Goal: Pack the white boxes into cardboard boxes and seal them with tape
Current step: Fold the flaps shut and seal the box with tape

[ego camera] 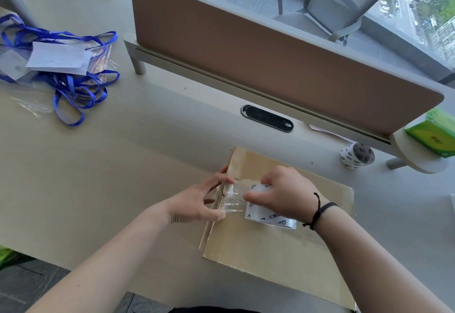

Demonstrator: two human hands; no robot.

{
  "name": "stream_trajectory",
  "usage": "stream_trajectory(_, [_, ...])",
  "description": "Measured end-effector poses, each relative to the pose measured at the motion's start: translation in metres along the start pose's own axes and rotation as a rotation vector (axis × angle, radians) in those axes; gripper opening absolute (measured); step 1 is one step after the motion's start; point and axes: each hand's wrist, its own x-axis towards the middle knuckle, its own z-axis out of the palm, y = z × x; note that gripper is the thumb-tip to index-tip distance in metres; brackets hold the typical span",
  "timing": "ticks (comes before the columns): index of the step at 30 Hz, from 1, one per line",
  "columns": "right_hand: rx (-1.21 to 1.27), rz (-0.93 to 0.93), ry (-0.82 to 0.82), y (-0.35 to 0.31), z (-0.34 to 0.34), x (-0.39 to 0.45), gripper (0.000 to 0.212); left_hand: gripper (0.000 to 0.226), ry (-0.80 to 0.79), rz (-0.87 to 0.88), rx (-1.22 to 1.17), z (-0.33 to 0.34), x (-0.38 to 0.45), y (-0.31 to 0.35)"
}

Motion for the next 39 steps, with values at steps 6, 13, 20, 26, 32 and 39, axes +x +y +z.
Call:
stream_trajectory(6, [-0.045, 0.029, -0.030, -0.009, -0.001, 0.009, 0.055, 0.055, 0.055, 0.061, -0.114, 0.008, 0.002, -0.002])
stream_trajectory(13, [-0.044, 0.068, -0.051, -0.012, -0.001, 0.010, 0.052, 0.022, 0.276, 0.079, -0.158, 0.026, 0.012, -0.007])
stream_trajectory(20, [-0.059, 0.094, -0.074, -0.013, 0.000, 0.011, 0.046, 0.025, 0.402, 0.045, -0.147, 0.034, 0.015, -0.001])
stream_trajectory(26, [-0.092, 0.100, -0.089, -0.018, 0.003, 0.016, 0.052, 0.012, 0.419, 0.072, -0.061, 0.038, 0.014, 0.010])
stream_trajectory(32, [-0.101, 0.123, -0.115, -0.022, 0.002, 0.018, 0.048, 0.017, 0.437, 0.052, -0.136, 0.040, 0.015, 0.015])
stream_trajectory(39, [-0.099, 0.114, -0.077, -0.020, 0.003, 0.016, 0.051, 0.012, 0.438, 0.050, -0.050, 0.037, 0.016, 0.007])
